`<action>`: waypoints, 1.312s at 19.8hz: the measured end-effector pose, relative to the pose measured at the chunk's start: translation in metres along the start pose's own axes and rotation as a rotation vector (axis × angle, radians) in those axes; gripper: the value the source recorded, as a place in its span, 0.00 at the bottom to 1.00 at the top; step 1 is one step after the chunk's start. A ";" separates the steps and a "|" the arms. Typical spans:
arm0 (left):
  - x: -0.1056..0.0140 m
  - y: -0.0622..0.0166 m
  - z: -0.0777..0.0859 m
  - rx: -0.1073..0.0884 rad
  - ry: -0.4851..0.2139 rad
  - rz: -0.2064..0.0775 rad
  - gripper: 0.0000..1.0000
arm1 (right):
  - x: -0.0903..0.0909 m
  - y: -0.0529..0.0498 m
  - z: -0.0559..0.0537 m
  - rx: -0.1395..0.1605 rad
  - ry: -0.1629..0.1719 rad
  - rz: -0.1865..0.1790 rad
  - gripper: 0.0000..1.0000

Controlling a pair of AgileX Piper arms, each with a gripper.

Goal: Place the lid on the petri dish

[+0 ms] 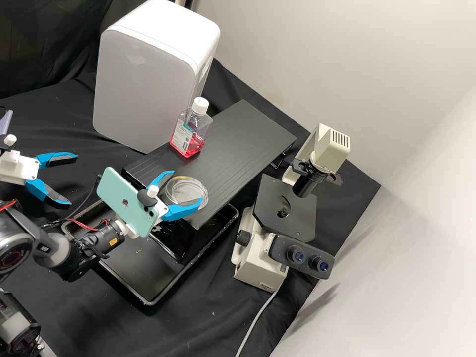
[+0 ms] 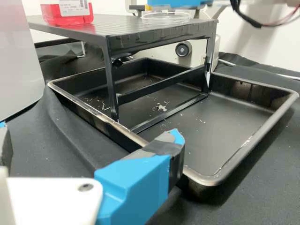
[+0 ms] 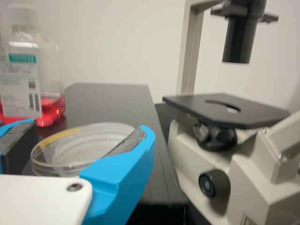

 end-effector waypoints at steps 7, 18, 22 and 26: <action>0.000 -0.0007 0.002 0.005 -0.010 -0.003 1.00 | -0.006 -0.002 0.010 0.042 -0.029 -0.013 0.00; 0.000 -0.0016 0.002 0.017 -0.008 -0.006 1.00 | -0.007 0.003 0.017 0.064 -0.055 0.009 0.00; 0.000 -0.0016 0.002 0.017 -0.008 -0.006 1.00 | -0.007 0.005 0.015 0.069 -0.048 0.016 0.00; 0.000 -0.0016 0.002 0.017 -0.008 -0.006 1.00 | -0.008 0.008 0.012 0.077 -0.034 0.029 0.00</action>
